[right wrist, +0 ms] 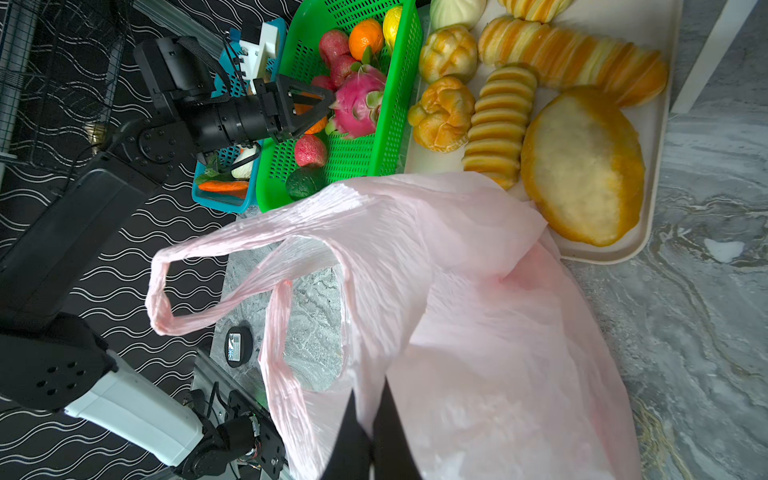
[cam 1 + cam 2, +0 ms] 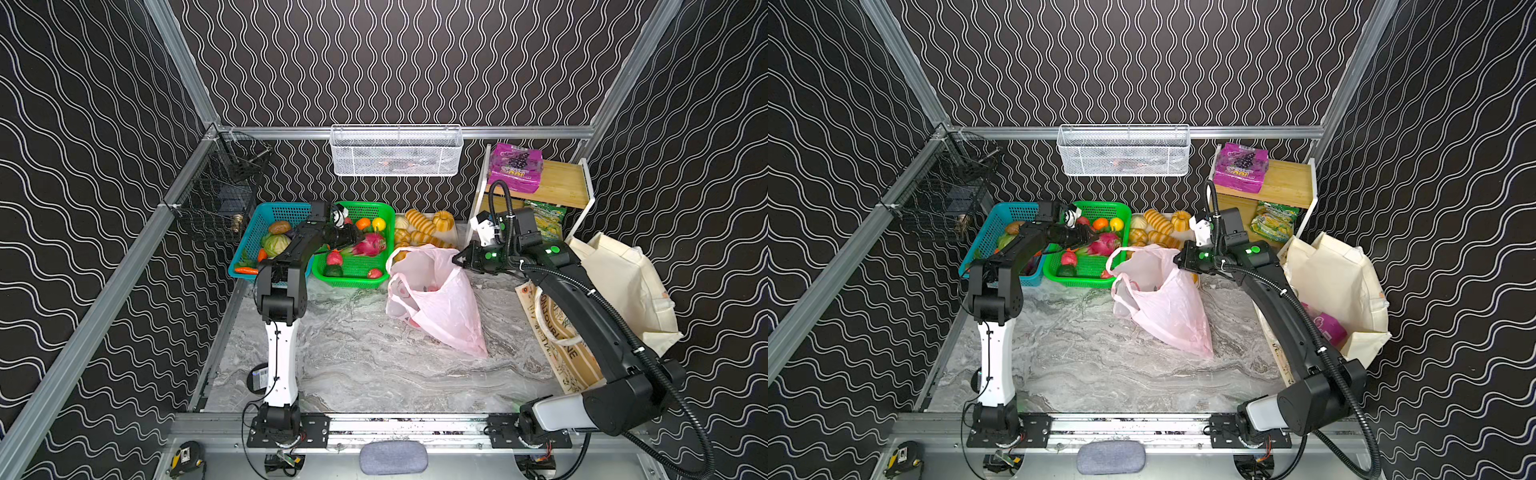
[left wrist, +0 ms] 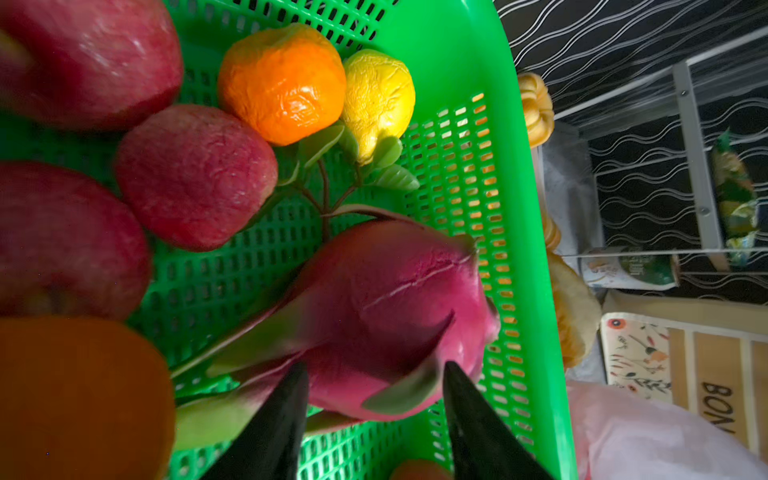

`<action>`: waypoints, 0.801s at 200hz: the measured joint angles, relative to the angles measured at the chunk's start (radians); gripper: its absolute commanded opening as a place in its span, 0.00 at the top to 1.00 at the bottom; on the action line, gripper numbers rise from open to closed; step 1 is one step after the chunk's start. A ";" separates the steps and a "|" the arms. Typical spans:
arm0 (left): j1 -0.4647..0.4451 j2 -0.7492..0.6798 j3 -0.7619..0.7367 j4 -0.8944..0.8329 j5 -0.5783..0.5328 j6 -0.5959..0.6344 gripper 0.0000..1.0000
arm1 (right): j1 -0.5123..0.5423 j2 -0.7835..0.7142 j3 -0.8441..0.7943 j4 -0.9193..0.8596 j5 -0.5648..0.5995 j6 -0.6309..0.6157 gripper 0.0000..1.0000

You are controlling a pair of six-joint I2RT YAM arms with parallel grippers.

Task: Place the mixed food into the grocery bags and tie them
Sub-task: 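Return the left gripper to the green basket and grasp the pink dragon fruit, then lift the dragon fruit with the left gripper and carry it toward the pink bag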

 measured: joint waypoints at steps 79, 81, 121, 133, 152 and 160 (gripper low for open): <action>-0.001 0.011 -0.044 0.124 0.066 -0.120 0.62 | 0.000 0.005 -0.012 0.001 -0.004 0.000 1.00; -0.001 0.011 -0.047 0.130 0.071 -0.122 0.62 | 0.000 0.005 -0.012 0.001 -0.004 -0.001 1.00; -0.002 -0.008 -0.103 0.205 0.125 -0.190 0.57 | 0.000 0.011 -0.017 0.001 -0.010 -0.003 1.00; -0.003 -0.018 -0.114 0.221 0.135 -0.201 0.54 | 0.000 0.011 -0.018 0.001 -0.011 -0.003 1.00; -0.005 -0.040 -0.137 0.245 0.148 -0.224 0.55 | 0.000 0.011 -0.021 0.001 -0.012 -0.003 1.00; -0.005 -0.048 -0.145 0.257 0.151 -0.224 0.56 | 0.000 0.012 -0.022 0.001 -0.012 -0.003 1.00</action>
